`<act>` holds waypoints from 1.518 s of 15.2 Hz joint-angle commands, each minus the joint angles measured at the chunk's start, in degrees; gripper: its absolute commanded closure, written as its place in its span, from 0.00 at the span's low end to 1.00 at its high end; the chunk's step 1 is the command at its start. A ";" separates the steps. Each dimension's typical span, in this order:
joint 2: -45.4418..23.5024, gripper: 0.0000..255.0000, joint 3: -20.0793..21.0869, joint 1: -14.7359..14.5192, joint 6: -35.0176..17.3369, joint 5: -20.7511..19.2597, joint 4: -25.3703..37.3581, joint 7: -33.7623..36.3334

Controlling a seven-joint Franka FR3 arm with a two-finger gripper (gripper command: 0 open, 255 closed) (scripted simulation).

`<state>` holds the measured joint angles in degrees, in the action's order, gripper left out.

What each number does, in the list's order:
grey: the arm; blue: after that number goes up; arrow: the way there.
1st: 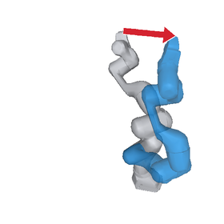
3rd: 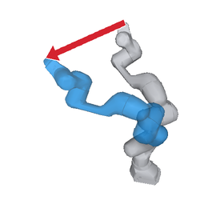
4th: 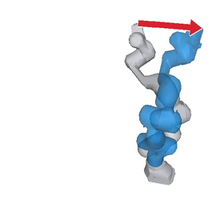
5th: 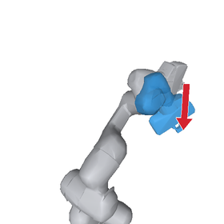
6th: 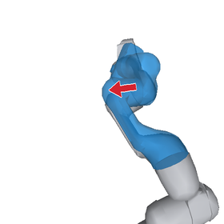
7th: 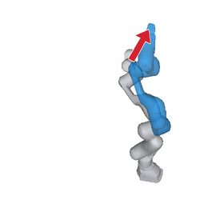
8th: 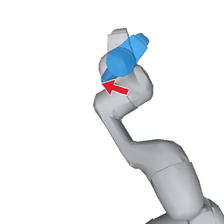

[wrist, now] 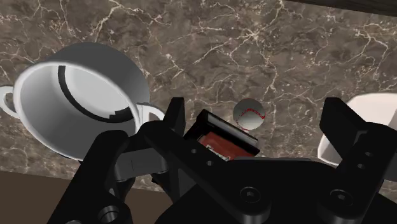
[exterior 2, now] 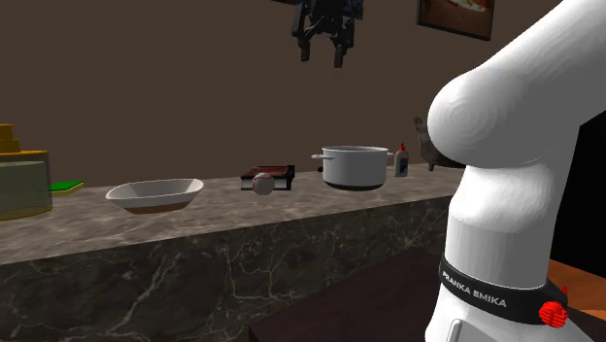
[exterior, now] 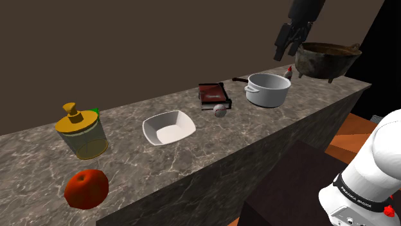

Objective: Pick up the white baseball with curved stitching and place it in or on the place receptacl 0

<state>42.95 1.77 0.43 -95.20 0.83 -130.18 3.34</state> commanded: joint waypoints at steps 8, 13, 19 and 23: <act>-12.22 0.00 0.86 0.68 -9.76 2.17 -0.46 3.89; -22.09 0.00 1.26 0.97 -15.93 3.62 1.24 6.31; -34.72 0.00 1.44 1.13 -22.00 5.37 5.44 8.80; -43.40 0.00 1.42 1.17 -25.08 6.63 9.52 10.20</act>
<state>2.21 2.97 1.79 -119.14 7.11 -121.84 12.78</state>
